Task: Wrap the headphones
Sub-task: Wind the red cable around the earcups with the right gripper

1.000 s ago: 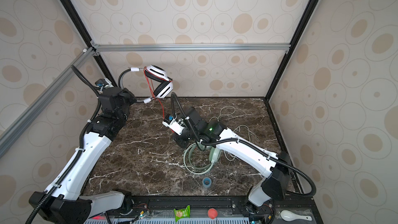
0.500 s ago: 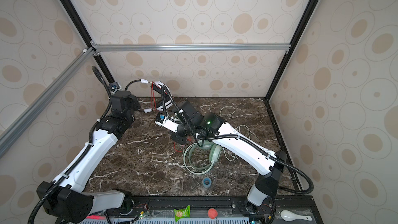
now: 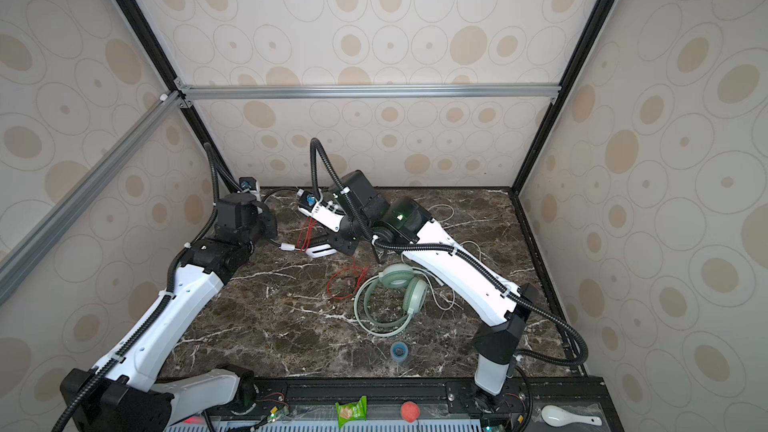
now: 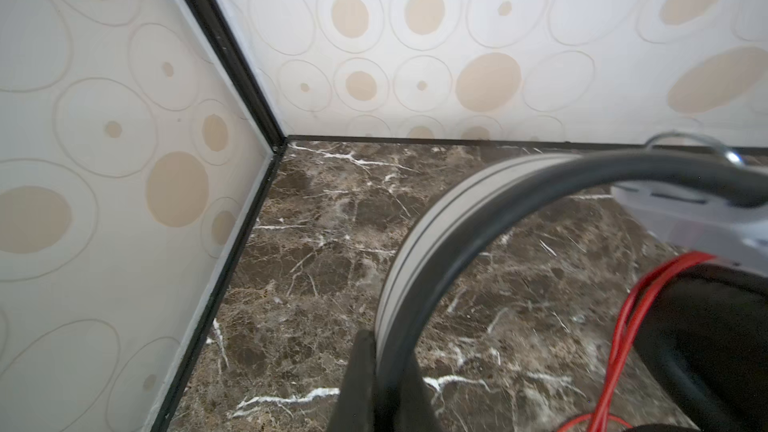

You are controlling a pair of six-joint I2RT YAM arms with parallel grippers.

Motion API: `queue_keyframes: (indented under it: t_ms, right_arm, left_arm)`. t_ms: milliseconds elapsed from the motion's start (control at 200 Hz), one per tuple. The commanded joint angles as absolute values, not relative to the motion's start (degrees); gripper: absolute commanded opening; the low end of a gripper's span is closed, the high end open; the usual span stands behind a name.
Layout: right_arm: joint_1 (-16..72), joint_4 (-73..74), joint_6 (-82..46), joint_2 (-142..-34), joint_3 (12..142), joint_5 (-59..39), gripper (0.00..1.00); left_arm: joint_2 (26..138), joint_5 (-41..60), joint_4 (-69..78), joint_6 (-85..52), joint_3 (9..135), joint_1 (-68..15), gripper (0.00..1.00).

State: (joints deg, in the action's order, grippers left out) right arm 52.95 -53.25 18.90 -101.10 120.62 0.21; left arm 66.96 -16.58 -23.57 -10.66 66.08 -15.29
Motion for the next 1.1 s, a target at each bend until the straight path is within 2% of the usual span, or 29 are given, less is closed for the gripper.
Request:
queue_keyframes:
  t_ms: [0, 175, 530, 1095]
  right_arm:
    - [51.1, -56.4, 17.8, -102.9, 124.9, 2.3, 0.00]
    - [48.9, -59.7, 18.0, -106.2, 131.2, 2.8, 0.00]
    - [43.6, -58.6, 15.2, -107.9, 131.2, -1.1, 0.04]
    - [38.2, -37.4, 5.6, -101.9, 114.7, -13.9, 0.13]
  left_arm:
    - [62.7, -7.6, -23.3, -8.2, 65.8, -15.7, 0.00]
    - [58.1, 1.9, -22.9, -5.4, 62.3, -15.6, 0.00]
    - [52.4, 11.9, -19.0, -7.4, 58.5, -15.6, 0.00]
    - [49.3, 19.8, -14.4, -11.8, 63.4, -15.6, 0.00]
